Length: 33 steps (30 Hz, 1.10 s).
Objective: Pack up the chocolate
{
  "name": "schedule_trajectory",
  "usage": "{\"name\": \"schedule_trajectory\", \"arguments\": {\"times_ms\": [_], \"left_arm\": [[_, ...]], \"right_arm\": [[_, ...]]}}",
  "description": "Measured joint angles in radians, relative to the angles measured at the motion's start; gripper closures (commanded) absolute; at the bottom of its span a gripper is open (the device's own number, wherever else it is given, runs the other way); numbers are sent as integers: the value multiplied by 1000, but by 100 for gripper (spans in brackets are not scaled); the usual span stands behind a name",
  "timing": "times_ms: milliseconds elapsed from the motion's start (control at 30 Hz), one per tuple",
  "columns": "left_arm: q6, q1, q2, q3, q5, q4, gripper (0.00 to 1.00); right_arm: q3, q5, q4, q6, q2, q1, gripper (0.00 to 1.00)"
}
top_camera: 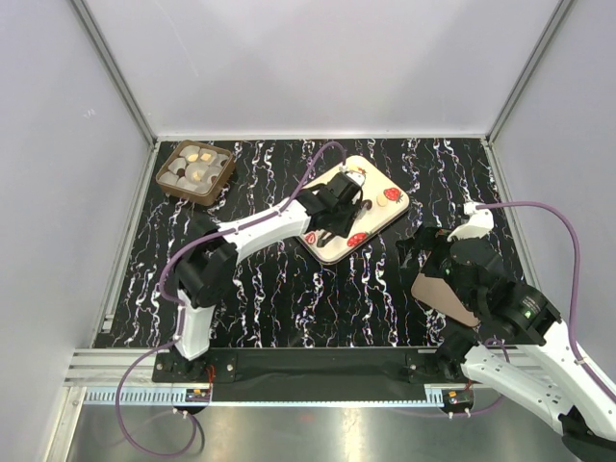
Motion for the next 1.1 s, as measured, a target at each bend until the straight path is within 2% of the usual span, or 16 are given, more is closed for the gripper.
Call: {"name": "schedule_trajectory", "arguments": {"times_ms": [267, 700, 1100], "left_arm": [[1, 0, 77, 77, -21, -14, 51], [2, -1, 124, 123, -67, -46, 51], [9, -1, 135, 140, -58, -66, 62]], "right_arm": [[0, 7, 0, -10, -1, 0, 0], [-2, 28, 1, -28, -1, 0, 0], [-7, 34, 1, -31, -1, 0, 0]]}}
